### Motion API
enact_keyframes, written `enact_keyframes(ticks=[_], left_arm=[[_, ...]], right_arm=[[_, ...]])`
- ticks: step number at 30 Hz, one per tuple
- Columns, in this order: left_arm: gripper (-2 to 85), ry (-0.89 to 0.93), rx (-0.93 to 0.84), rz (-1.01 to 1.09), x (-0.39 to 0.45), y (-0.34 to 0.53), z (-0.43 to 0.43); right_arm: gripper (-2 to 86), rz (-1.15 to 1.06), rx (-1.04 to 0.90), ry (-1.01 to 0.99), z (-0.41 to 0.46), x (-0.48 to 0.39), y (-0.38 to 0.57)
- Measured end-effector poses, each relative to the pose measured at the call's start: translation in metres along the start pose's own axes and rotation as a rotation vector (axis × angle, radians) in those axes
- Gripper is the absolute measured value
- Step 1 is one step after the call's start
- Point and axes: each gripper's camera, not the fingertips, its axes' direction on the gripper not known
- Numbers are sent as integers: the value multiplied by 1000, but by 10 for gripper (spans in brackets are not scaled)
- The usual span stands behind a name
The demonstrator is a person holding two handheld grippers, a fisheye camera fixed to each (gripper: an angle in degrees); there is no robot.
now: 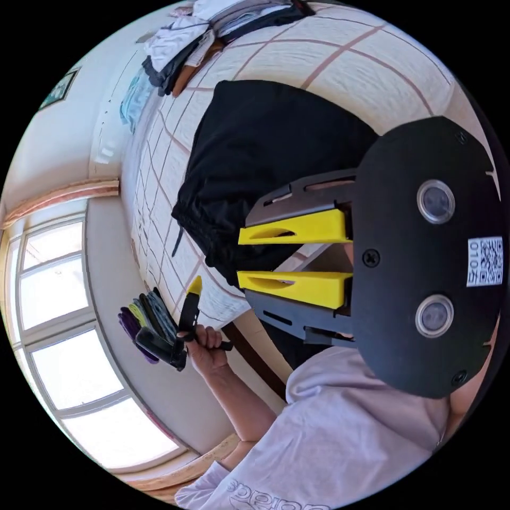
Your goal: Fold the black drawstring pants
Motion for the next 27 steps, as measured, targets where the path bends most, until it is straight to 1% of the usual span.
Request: enact_keyframes(ticks=[5,7,9,10,11,14,16,18,20,21,23,27], left_arm=[[118,4,-74,54,27,-28,32],[138,-43,-164,81,40,-36,50],[149,-30,-195,110,46,-36,59],[154,-22,-184,155,51,-33,59],[157,-22,-175,184,54,-31,58],[162,-47,-194,370,69,-20,56],[163,-125,-176,498,77,-16,53],[163,-140,-169,550,79,-20,54],[164,-116,-192,627,85,-24,61],[165,-122,-245,665,88,-26,72],[166,-128,-296,677,89,-28,83],[166,-124,-220,588,80,-22,69]], right_arm=[[83,238,75,102,-35,67,27],[80,299,107,104,-43,86,34],[78,343,123,116,-47,102,38],[78,357,126,117,-47,111,39],[77,353,126,107,-45,118,36],[76,311,97,69,-33,133,16],[75,279,64,62,-22,142,-5],[74,244,42,42,-12,152,-34],[73,197,-8,16,5,164,-81],[73,186,-23,13,10,167,-93],[71,136,-79,-20,31,176,-141],[69,77,-219,-30,73,187,-200]])
